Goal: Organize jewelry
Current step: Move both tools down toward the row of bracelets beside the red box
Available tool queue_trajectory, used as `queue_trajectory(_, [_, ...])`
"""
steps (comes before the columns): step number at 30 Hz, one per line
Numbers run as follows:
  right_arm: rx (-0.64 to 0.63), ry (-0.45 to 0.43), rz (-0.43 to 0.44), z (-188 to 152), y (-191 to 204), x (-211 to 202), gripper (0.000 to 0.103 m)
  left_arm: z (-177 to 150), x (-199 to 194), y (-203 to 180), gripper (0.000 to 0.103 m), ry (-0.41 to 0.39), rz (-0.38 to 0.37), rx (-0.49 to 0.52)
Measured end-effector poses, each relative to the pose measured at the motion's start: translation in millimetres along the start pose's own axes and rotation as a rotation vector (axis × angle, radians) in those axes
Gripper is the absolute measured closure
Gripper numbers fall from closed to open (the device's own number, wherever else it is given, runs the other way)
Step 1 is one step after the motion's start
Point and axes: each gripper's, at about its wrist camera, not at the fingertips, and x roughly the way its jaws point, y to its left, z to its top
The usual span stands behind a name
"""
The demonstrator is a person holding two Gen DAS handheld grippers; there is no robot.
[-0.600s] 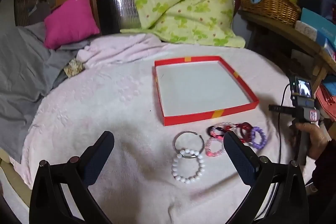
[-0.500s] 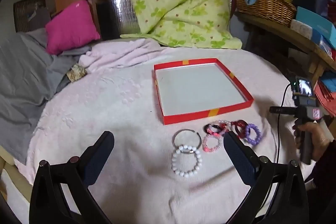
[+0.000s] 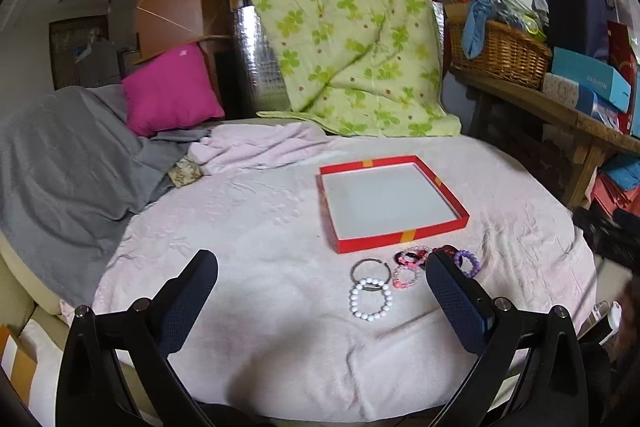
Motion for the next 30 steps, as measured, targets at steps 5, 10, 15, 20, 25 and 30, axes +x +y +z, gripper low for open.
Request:
queue_trajectory(5, [-0.035,-0.071,0.064,-15,53,-45,0.000,2,-16,18,0.000,0.001,0.056,-0.001])
queue_trajectory(10, [-0.076,-0.077,0.073,-24,85,-58,0.000,-4,-26,37,0.000,-0.008,0.084,-0.031])
queue_trajectory(15, [-0.066,-0.049,0.092,-33,98,-60,0.000,-10,-30,41,0.000,-0.006,0.121,-0.001])
queue_trajectory(20, [-0.076,-0.059,0.090,-37,105,-66,0.000,-11,-32,43,0.000,-0.019,0.124,-0.008])
queue_trajectory(25, [-0.086,-0.075,0.084,-39,105,-71,0.000,-11,-33,40,0.000,-0.022,0.133,-0.004])
queue_trajectory(30, [-0.063,-0.070,0.082,-39,98,-68,0.000,-9,-33,33,0.000,-0.017,0.134,0.009])
